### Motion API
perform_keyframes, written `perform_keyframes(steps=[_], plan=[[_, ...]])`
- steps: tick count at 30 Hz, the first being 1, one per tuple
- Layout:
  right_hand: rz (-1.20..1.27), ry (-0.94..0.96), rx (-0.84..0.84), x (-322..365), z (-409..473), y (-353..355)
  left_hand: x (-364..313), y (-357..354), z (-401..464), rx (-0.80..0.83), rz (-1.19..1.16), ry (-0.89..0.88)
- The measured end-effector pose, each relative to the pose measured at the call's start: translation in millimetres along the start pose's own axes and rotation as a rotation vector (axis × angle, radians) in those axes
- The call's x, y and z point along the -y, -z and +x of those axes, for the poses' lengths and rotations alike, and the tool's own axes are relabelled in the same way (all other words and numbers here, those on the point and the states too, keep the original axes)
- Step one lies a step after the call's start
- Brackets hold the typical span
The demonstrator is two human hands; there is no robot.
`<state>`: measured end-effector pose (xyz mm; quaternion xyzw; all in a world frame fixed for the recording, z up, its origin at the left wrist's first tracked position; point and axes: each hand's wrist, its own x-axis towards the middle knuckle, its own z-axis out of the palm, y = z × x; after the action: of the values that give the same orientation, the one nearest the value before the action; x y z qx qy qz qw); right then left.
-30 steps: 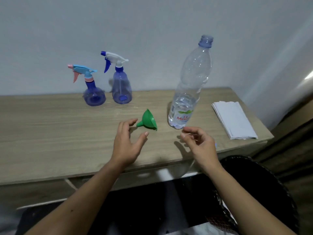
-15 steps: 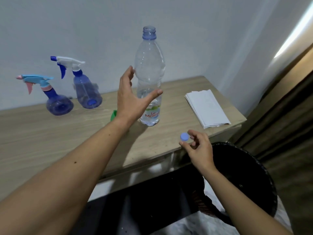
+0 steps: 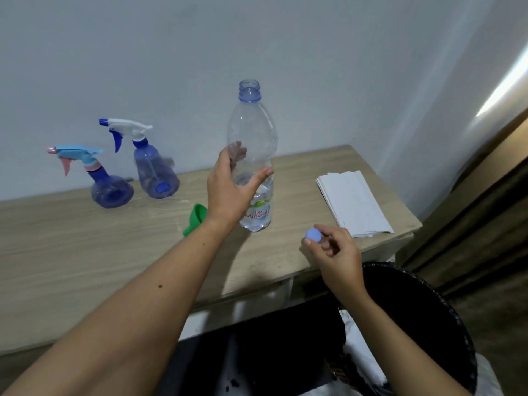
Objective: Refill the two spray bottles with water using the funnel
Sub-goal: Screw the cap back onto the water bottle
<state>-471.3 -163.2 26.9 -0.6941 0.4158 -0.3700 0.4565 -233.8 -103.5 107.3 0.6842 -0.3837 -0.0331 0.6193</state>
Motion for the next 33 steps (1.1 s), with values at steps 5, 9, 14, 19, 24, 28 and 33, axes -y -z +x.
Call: perform_keyframes(steps=[5, 9, 14, 19, 24, 28, 33], plan=[[0.165, 0.124, 0.047, 87.9, 44.4, -1.2, -4.5, 3.1, 1.9, 0.023, 0.048, 0.031], [0.162, 0.343, 0.103, 172.5, 78.2, -5.3, -9.6, 6.2, 0.2, 0.045, 0.079, 0.07], [0.08, 0.502, 0.271, 238.2, 114.0, -17.5, -18.4, 9.5, -0.2, 0.062, 0.111, 0.099], [-0.102, 0.572, 0.434, 255.5, 132.6, -23.2, -21.5, 11.1, -1.1, 0.068, 0.133, 0.106], [-0.057, 0.456, 0.504, 256.0, 140.6, -17.6, -23.9, 11.8, 2.2, 0.078, 0.14, 0.119], [0.035, 0.363, 0.496, 257.8, 138.0, -20.1, -23.8, 12.4, 2.0, 0.075, 0.148, 0.123], [0.0, 0.463, 0.512, 255.8, 132.0, -25.8, -24.8, 15.1, 0.3, 0.078, 0.165, 0.124]])
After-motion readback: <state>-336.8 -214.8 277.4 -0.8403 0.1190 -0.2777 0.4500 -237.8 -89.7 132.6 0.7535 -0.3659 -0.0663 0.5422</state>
